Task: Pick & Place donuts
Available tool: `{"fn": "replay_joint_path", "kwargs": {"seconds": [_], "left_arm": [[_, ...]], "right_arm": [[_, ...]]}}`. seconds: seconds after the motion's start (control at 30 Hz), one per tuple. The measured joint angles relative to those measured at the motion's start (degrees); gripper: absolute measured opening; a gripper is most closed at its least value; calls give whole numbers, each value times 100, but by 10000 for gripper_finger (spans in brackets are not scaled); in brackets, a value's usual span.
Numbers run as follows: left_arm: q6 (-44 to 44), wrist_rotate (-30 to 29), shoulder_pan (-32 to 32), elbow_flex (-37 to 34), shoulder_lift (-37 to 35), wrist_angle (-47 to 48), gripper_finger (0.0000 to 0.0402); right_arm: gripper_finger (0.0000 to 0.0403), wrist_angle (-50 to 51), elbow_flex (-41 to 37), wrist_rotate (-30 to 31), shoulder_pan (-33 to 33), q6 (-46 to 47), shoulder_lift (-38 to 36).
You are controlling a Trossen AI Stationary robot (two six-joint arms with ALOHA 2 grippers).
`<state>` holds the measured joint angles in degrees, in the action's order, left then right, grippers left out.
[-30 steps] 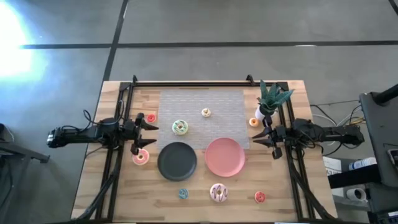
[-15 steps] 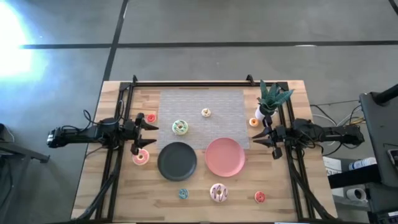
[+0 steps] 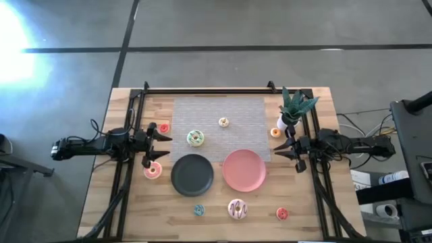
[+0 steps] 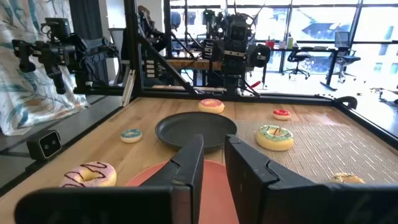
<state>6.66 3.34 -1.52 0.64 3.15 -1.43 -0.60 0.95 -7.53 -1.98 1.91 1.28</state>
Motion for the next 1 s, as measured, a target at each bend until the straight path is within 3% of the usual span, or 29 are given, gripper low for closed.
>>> {"fn": "replay_joint_path", "kwargs": {"seconds": [0.27, 0.67, 1.0], "left_arm": [[0, 0, 0, 0, -1, 2, 247], [0, 0, -2, -2, 1, 0, 247], [2, 1, -2, 0, -1, 0, 247]], "right_arm": [[59, -5, 0, 0, 0, 118, 0], [59, 55, 0, 355, 0, 5464, -6], [59, -705, 0, 1093, 0, 6993, 70]]}}
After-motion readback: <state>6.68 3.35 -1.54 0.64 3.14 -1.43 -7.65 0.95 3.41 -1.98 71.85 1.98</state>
